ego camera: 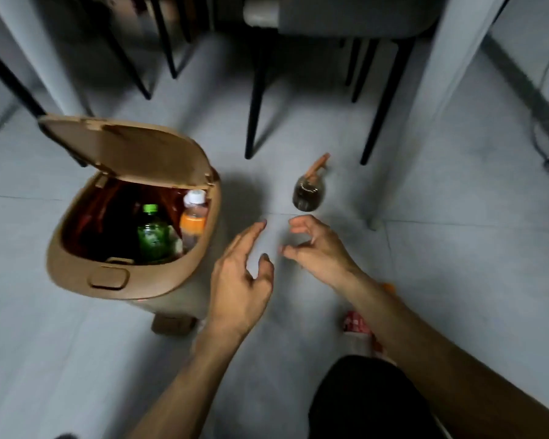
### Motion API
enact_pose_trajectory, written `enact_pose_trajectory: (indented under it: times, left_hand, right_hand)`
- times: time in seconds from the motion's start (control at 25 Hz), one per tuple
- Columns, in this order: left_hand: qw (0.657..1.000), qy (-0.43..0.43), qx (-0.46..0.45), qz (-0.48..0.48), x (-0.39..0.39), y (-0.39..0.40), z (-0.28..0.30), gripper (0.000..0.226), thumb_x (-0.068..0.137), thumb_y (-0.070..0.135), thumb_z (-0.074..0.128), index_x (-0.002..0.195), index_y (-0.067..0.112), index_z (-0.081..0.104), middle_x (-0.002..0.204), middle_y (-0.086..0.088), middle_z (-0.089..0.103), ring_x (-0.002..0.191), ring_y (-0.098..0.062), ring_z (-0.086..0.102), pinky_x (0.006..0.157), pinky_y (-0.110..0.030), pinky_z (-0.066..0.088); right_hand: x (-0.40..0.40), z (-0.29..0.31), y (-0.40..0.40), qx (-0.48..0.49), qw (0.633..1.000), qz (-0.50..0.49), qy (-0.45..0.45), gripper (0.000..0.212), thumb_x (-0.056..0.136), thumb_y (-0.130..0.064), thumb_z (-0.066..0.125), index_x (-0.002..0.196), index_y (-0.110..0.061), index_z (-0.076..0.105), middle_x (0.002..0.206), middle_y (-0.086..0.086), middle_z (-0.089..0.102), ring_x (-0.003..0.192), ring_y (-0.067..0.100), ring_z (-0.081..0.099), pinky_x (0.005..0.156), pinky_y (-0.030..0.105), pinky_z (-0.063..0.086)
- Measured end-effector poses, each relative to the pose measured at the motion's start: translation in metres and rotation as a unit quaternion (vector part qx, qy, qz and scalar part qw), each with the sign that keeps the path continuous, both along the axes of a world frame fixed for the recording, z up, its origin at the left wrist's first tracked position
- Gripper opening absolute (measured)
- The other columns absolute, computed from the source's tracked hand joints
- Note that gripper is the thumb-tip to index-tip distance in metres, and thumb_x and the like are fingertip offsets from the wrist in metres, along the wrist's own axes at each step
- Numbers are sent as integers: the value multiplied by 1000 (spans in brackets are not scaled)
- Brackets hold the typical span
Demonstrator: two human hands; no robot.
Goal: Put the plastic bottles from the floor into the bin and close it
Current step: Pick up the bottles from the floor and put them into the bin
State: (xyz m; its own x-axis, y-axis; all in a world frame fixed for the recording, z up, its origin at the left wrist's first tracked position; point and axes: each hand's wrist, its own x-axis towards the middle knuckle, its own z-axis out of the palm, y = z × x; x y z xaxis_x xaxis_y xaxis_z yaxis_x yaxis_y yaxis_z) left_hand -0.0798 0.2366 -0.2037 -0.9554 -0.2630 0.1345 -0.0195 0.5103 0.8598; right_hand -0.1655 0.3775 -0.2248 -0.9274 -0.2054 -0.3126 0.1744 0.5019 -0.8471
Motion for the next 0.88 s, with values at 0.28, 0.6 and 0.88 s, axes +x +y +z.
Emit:
enact_pose_trajectory:
  times: [0.28, 0.6, 0.88]
  left_hand:
    - [886, -419, 9, -198, -7, 131, -150, 73, 85, 31, 67, 149, 22, 35, 146, -8, 52, 131, -28, 53, 104, -34, 45]
    - [868, -397, 294, -49, 4, 138, -158, 54, 66, 13, 85, 114, 22, 64, 109, -7, 74, 85, -15, 72, 63, -19, 58]
    - [936, -148, 317, -29, 24, 10, 0, 70, 74, 5, 81, 130, 32, 50, 121, -4, 72, 108, -16, 71, 88, -29, 58]
  right_hand:
    - [73, -149, 162, 358, 925, -117, -61, 68, 89, -36, 59, 146, -14, 28, 134, 15, 50, 110, 40, 56, 90, 48, 49]
    - [93, -167, 162, -75, 961, -167, -206, 51, 66, -20, 88, 111, -20, 66, 98, 5, 77, 82, 20, 73, 56, 19, 53]
    - [24, -21, 42, -173, 980, 78, -53, 88, 52, -45, 94, 125, -13, 57, 110, 10, 75, 99, 25, 71, 83, 39, 57]
